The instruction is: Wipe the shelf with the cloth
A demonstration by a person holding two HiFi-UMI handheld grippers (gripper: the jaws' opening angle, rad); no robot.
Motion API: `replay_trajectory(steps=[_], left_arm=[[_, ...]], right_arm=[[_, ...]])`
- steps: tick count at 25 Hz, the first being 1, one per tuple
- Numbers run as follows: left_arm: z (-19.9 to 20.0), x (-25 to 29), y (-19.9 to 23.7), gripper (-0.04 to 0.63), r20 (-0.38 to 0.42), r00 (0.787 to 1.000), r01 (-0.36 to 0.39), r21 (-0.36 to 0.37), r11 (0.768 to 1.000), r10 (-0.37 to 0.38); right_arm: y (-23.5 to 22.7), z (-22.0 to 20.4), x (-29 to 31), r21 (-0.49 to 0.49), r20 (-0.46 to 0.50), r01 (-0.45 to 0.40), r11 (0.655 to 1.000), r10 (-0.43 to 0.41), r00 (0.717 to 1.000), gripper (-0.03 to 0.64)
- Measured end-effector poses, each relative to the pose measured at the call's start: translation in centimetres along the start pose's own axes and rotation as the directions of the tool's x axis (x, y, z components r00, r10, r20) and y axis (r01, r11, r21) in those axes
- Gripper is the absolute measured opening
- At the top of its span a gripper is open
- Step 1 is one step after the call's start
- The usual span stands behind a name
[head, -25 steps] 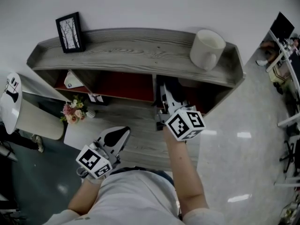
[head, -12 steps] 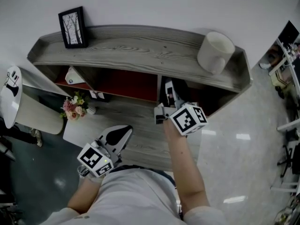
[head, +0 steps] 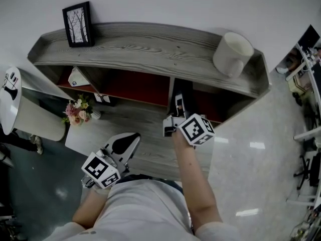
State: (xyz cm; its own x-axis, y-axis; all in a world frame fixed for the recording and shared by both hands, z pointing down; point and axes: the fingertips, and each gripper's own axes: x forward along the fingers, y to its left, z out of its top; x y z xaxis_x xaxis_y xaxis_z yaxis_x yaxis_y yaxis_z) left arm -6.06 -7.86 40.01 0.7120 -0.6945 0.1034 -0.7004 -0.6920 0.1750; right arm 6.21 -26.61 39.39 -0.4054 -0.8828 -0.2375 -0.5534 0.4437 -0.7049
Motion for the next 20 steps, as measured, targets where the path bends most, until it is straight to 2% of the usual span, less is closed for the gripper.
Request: replay_trajectory(steps=[4, 11, 17, 20], left_arm=[[-0.2, -0.4, 0.1, 0.015, 0.003, 1.0, -0.005, -0.009, 1.0, 0.005], [-0.7, -1.2, 0.7, 0.015, 0.001, 1.0, -0.023, -0.026, 0.999, 0.023], [-0.9, -1.2, 0.7, 0.015, 0.002, 1.0, -0.024, -0.037, 0.999, 0.024], [-0.9, -0.9, 0.4, 0.015, 0.004, 1.0, -0.013, -0.035, 0.999, 0.013]], right_arm=[[-2.4, -2.1, -0.8, 0.01, -0.048, 0.087, 0.996, -0.087, 0.995, 0.098], [-5.5, -5.5, -2.1, -0.066, -0.168, 0.212, 0.975, -0.22, 0.961, 0.097], [-6.2, -6.3, -2.8, -0.202, -0.223, 0.237, 0.95, -0.28, 0.934, 0.097], [-6.6, -7.0, -3.1, -0.321, -0.287, 0.231, 0.919, -0.327, 0.9, 0.097]])
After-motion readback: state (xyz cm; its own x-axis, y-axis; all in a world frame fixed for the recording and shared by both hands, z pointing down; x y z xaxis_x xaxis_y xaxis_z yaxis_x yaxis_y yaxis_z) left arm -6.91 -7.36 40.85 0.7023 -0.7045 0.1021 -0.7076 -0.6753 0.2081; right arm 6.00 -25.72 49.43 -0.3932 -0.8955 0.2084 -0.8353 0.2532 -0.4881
